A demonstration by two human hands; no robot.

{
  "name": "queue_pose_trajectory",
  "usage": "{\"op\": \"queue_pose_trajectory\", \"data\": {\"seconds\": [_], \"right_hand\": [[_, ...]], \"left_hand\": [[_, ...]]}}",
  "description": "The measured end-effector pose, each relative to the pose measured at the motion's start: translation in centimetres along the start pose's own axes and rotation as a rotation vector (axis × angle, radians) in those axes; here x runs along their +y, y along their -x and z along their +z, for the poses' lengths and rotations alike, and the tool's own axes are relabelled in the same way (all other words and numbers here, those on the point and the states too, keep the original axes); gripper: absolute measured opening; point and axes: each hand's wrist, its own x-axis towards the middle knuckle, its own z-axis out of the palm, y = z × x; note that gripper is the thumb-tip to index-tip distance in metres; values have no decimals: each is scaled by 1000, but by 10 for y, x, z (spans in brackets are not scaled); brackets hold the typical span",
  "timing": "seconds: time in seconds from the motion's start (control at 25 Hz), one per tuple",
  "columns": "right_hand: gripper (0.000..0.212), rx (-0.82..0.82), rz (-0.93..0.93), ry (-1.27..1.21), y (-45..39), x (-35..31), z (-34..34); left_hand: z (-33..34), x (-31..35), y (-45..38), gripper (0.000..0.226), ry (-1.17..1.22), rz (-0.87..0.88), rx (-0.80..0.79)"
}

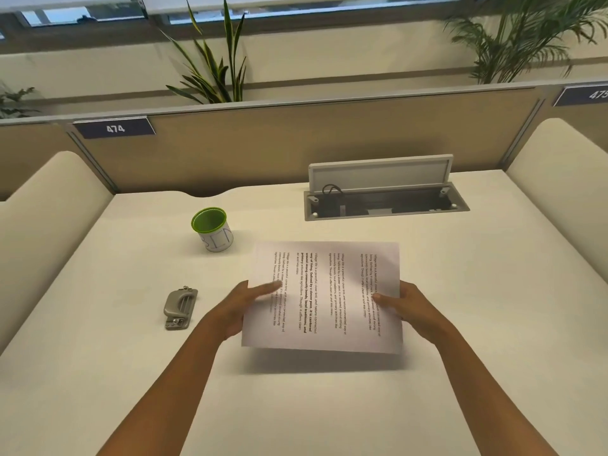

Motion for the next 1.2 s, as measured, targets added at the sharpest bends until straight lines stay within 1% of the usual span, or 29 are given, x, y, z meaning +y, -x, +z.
{"op": "queue_pose_trajectory", "data": {"seconds": [0.08,0.16,0.24,0.32,0.4,0.48,0.6,0.76,0.88,1.08,1.2], "right_hand": [[25,68,-25,21,-3,0,2],[20,150,-70,59,-5,-1,5],[16,202,-123,81,-7,-4,9],[17,236,-179,100,-7,-8,12],[18,264,-217,119,-9,-10,12],[15,285,-226,122,-9,-8,11],[14,290,-215,124,-8,3,9],[26,264,-163,156,-8,24,10],[31,274,-153,162,-9,27,11],[33,279,-143,152,-11,27,11],[34,288,-120,164,-11,32,11]], "left_hand": [[4,-9,-7,53,-63,59,79],[7,-14,-11,41,-49,137,144],[13,-16,-14,34,-72,233,210],[18,-15,-16,30,-108,305,258],[21,-12,-17,28,-128,338,298],[21,-11,-17,31,-134,363,308],[20,-20,-16,34,-120,362,308],[21,-40,-17,34,-73,308,309],[23,-41,-19,37,-72,310,317],[21,-38,-22,42,-79,284,305],[22,-44,-21,42,-102,298,269]]}}
